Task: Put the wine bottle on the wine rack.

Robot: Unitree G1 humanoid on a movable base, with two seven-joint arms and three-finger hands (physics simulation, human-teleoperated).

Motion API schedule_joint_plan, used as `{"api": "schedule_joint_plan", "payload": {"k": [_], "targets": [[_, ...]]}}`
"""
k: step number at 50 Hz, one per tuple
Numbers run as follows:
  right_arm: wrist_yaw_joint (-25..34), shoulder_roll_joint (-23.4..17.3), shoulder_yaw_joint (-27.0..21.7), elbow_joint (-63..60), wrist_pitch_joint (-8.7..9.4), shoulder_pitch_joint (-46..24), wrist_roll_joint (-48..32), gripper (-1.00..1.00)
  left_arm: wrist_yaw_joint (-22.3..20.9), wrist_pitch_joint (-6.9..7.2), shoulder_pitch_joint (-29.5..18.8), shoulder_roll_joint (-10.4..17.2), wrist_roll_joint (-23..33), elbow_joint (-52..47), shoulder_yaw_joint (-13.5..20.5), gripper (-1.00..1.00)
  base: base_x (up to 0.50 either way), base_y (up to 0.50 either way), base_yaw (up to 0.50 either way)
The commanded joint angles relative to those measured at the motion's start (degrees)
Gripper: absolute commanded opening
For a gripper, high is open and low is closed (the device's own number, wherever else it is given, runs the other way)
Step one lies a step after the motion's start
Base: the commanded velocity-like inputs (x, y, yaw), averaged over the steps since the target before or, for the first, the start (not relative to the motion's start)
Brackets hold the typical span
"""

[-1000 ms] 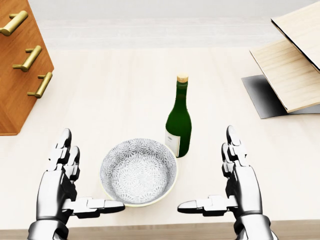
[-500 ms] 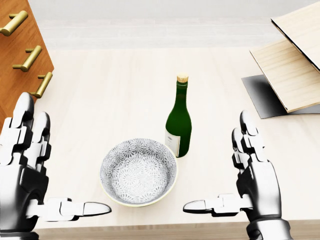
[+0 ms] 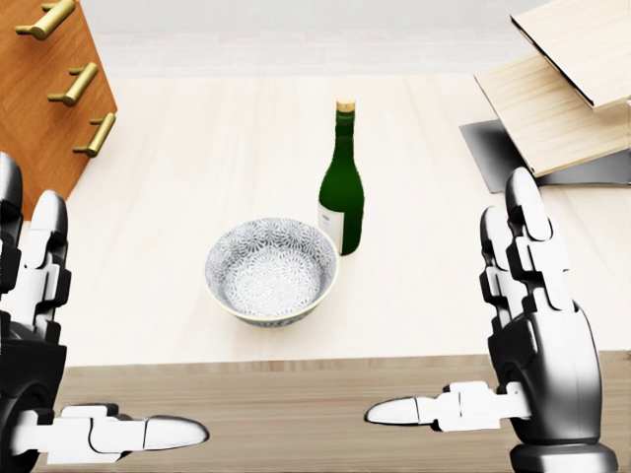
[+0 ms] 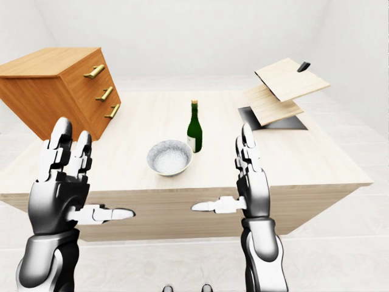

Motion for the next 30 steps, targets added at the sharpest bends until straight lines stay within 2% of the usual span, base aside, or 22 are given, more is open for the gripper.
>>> {"api": "schedule_joint_plan", "payload": {"k": [1,5,10,30], "targets": [[0.5,0.0,1.4,-3.8,0.00,1.0,-1.3,1.00,-0.3,0.00,0.8,-0.2,0.5,-2.2,-0.7,1.00,-0.50,0.00,0.00],[0.6,0.4,1.3,-3.2,0.00,1.2,-0.7,1.00,-0.1,0.00,0.8,-0.3,0.6,-2.5,-1.1,1.00,-0.50,-0.08,0.00],[1.3,0.3,1.1,-2.1,0.00,1.8,0.3,1.00,0.1,0.00,1.1,-0.3,1.0,-2.4,-1.8,1.00,-0.27,-0.50,0.00],[2.7,0.1,2.1,-1.2,0.00,3.4,1.3,1.00,0.2,0.00,2.9,0.1,1.1,-1.8,-3.5,1.00,-0.03,-0.50,0.00]]}}
